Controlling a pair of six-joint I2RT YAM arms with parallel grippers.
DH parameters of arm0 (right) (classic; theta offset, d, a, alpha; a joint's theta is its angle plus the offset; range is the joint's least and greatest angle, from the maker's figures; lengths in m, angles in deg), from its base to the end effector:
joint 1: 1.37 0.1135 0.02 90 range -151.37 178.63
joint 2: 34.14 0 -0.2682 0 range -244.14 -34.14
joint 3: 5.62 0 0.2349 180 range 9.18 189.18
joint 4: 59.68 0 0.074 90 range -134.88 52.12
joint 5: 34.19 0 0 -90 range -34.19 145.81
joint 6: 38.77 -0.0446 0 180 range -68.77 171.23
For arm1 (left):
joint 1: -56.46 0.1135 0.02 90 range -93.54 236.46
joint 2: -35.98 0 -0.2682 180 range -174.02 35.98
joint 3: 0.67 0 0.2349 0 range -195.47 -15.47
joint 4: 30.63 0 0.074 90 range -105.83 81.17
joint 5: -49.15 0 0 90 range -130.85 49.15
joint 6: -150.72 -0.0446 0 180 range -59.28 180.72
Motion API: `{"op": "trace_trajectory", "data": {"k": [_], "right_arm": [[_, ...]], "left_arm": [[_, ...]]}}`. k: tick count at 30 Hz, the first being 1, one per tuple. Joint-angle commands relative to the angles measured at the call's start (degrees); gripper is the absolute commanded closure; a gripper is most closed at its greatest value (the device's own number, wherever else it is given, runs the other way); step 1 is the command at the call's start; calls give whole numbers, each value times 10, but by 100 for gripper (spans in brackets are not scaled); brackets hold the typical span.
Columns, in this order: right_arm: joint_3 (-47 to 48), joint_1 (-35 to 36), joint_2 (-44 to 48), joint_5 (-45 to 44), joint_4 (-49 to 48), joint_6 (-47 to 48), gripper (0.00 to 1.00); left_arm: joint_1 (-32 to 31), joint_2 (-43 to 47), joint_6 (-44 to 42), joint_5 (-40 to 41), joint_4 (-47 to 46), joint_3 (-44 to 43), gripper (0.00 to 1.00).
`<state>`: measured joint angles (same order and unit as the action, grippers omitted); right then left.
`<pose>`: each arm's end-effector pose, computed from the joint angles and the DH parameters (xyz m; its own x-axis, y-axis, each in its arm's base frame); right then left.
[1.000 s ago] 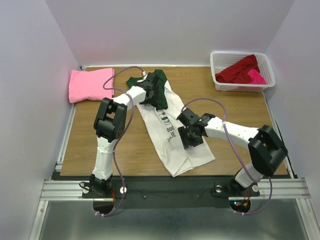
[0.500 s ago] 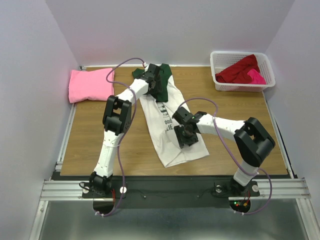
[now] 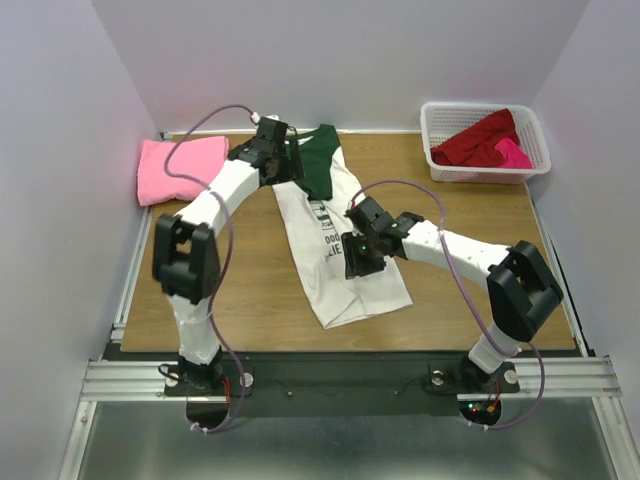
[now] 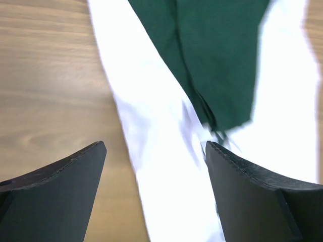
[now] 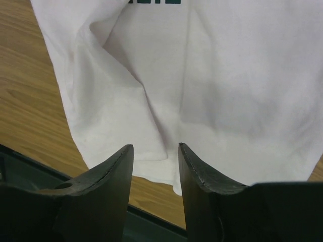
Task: Fold and stack the t-shirts
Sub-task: Fold the tshirt
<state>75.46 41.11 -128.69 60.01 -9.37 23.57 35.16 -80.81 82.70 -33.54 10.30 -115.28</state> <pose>0.2353 0.2199 0.2198 -0.9098 -0.2053 -0.3608 -0.3105 0.9134 0.2633 0.4324 -0.1625 0.2632 -0.6929 -0.1283 -0.7095 0.0155 0.9812 -0.1926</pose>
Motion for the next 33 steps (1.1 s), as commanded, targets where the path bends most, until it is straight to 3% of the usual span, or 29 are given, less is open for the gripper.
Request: {"op": "trace_trajectory", "data": {"k": [1,8,14,25,29,30,33], "right_arm": [[2,3,-5,34,-15,-14,55],[3,7,-31,53,-21,-12,62],[-12,14,-45,65,-23,-13,62],[-29,24,-58,67,-40,-17,66],[-29,26,-54,66,-40,-20,78],[-32,26,-44,67,-39,-25,87],[-41,26,-18,74,-36,-35,93]], "left_arm": [[-3,196,24,-6,-27,109,7],[-2,444,45,-36,-21,302,8],[-2,567,83,-63,12,405,9],[-2,637,122,-97,40,482,10],[-2,647,129,-107,52,494,10],[-3,651,130,-109,55,494,10],[-2,657,129,-116,70,496,11]]}}
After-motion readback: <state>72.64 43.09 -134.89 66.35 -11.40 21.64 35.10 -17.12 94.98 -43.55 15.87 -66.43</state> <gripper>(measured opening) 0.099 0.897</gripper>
